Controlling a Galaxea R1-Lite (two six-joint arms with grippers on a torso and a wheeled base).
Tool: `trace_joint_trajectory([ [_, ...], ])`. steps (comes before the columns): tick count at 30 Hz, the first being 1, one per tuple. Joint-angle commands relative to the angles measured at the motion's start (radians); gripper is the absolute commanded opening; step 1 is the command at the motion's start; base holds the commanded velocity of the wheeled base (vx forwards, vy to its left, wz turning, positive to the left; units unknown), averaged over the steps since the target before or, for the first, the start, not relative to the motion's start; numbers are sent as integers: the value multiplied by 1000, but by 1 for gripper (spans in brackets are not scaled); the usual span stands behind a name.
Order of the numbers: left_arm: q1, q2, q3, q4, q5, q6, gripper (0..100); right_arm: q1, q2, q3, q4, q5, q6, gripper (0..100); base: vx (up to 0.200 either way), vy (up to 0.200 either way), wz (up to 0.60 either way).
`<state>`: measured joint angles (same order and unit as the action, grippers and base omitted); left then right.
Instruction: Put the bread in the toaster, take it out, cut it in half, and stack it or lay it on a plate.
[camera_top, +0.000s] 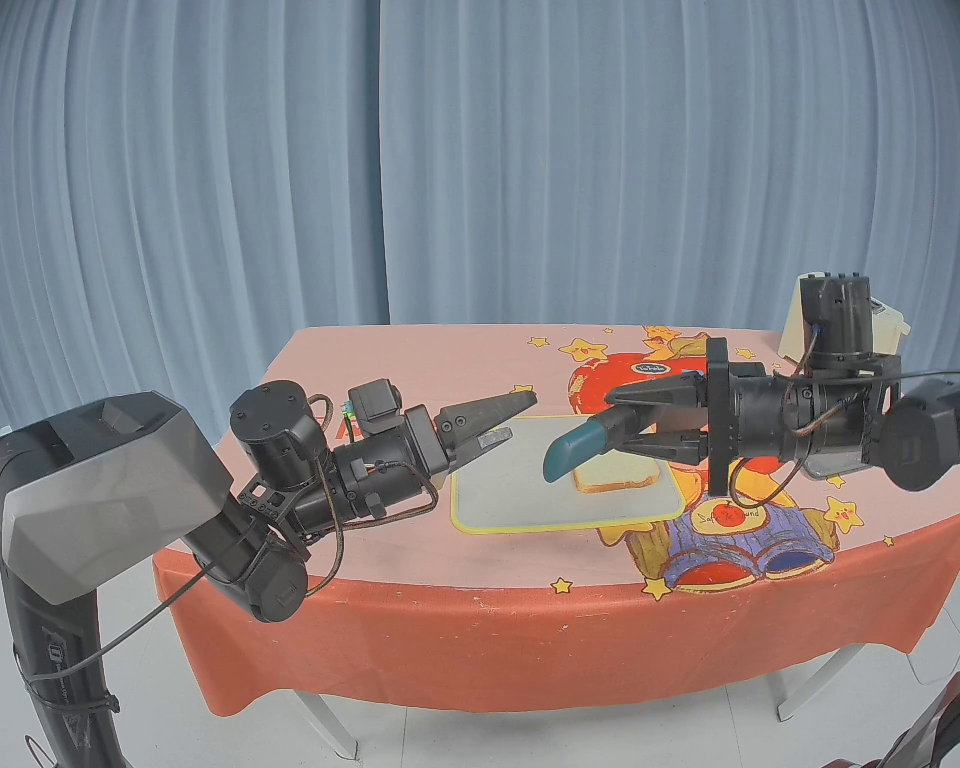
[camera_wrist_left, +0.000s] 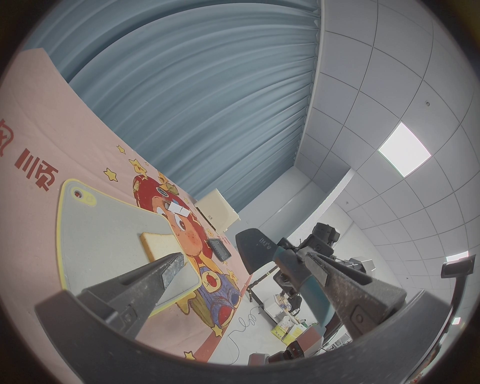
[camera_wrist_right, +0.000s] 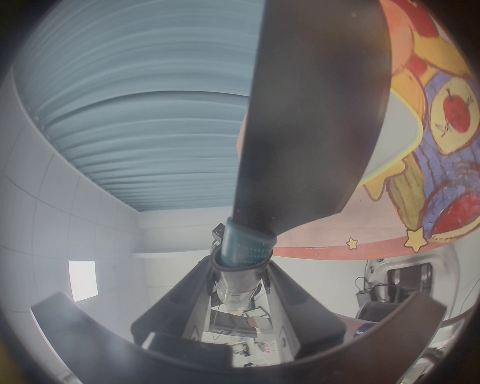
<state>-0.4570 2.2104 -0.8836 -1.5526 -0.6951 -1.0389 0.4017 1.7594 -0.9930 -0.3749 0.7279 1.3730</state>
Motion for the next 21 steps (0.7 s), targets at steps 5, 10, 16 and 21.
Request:
trace_joint_trajectory([
  [5, -3, -15, 25, -18, 11, 7, 100, -29, -27, -220, 275, -24, -244, 0, 0, 0, 0],
  [10, -25, -9, 25, -18, 11, 5, 100, -43, 15, -262, 335, -91, -295, 0, 0, 0, 0],
  [16, -117, 64, -71, -18, 26, 3, 100, -27, 49, -259, 369, -168, -382, 0, 0, 0, 0],
  [21, -160, 180, -291, -18, 108, -52, 100, 2, 72, -248, 364, -251, -397, 0, 0, 0, 0],
])
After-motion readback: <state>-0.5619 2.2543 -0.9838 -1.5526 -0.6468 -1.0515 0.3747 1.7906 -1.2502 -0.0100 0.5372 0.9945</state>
